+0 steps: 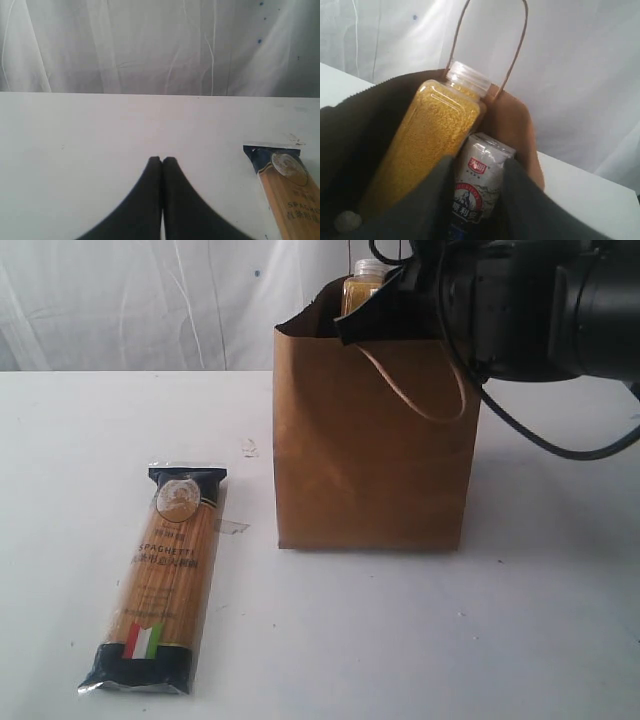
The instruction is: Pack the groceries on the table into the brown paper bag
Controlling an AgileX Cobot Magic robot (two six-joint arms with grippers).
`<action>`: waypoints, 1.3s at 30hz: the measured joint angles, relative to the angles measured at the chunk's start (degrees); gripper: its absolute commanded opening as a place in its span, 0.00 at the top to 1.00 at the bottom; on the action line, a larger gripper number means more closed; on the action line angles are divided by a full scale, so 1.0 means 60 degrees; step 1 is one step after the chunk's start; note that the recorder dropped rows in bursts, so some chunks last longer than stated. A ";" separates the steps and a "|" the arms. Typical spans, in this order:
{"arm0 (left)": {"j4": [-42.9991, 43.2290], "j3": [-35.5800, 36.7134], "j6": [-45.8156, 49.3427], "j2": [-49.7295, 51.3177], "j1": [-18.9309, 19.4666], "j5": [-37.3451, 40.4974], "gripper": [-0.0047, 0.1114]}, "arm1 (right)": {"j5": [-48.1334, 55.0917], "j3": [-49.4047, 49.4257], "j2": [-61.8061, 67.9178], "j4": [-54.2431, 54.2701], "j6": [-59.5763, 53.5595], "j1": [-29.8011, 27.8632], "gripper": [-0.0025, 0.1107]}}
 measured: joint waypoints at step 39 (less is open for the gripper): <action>0.0000 0.0000 0.0000 0.0000 0.0000 0.0000 0.96 | -0.3453 0.3680 -0.3340 0.0234 -0.0273 -0.0364 0.98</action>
